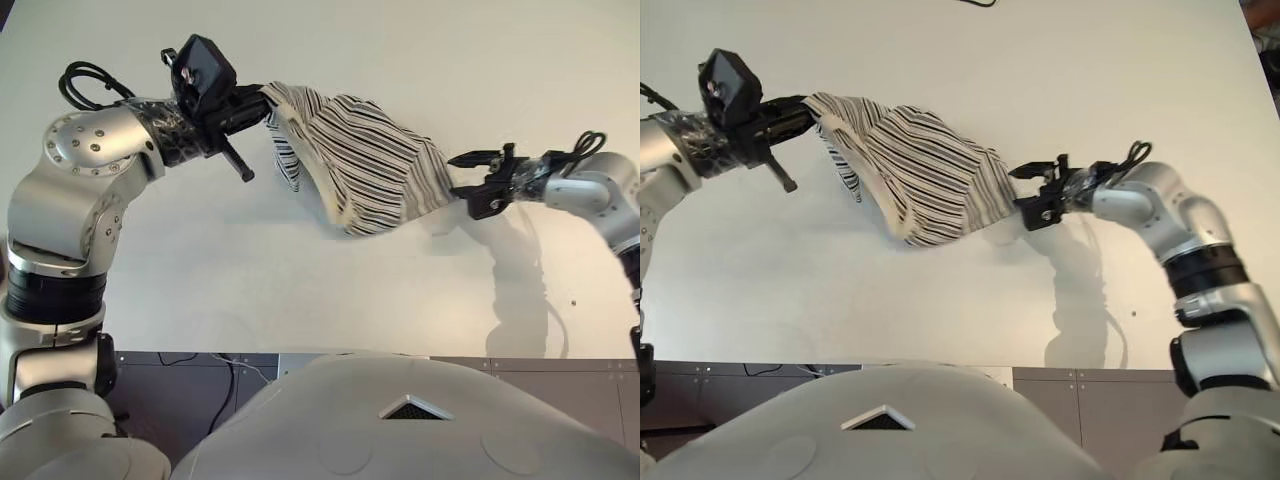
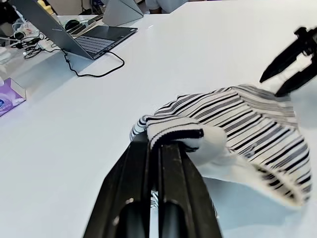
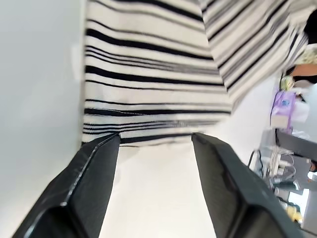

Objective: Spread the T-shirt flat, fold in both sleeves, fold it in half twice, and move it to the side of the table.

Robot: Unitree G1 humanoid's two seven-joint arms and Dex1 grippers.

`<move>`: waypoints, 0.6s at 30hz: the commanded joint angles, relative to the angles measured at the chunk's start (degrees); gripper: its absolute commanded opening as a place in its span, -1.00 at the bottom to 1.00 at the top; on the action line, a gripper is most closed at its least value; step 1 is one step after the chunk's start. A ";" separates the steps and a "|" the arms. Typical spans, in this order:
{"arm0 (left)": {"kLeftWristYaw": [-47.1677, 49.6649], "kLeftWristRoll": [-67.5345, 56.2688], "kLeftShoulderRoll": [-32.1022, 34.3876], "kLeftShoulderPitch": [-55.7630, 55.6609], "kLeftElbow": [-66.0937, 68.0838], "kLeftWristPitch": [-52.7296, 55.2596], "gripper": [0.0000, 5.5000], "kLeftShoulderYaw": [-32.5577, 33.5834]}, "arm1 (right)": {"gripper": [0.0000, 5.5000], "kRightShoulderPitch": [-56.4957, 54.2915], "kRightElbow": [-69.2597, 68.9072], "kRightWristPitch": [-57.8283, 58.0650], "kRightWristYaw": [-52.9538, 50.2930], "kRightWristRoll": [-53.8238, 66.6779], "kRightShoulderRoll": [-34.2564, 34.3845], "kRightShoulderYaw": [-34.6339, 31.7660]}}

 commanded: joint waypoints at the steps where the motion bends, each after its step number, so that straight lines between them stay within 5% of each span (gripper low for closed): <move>1: -6.26 6.67 4.26 4.95 -1.71 -9.68 -0.95 -0.23 | -0.03 -4.88 10.41 -3.12 -4.31 -8.82 -4.22 2.41; 4: -9.87 14.01 5.86 12.13 -3.43 -19.39 -0.95 -4.19 | -0.03 -5.84 8.28 -6.07 -6.30 -2.17 -2.03 -1.12; 10: -11.51 21.06 5.10 22.67 -3.19 -28.94 -0.95 -6.98 | -0.03 10.07 -17.31 -2.33 1.90 19.95 -3.02 -4.23; 18: -11.63 23.18 4.01 22.80 0.52 -31.17 -0.95 -5.68 | -0.03 19.94 -19.21 -4.77 -1.80 7.52 -4.50 -5.78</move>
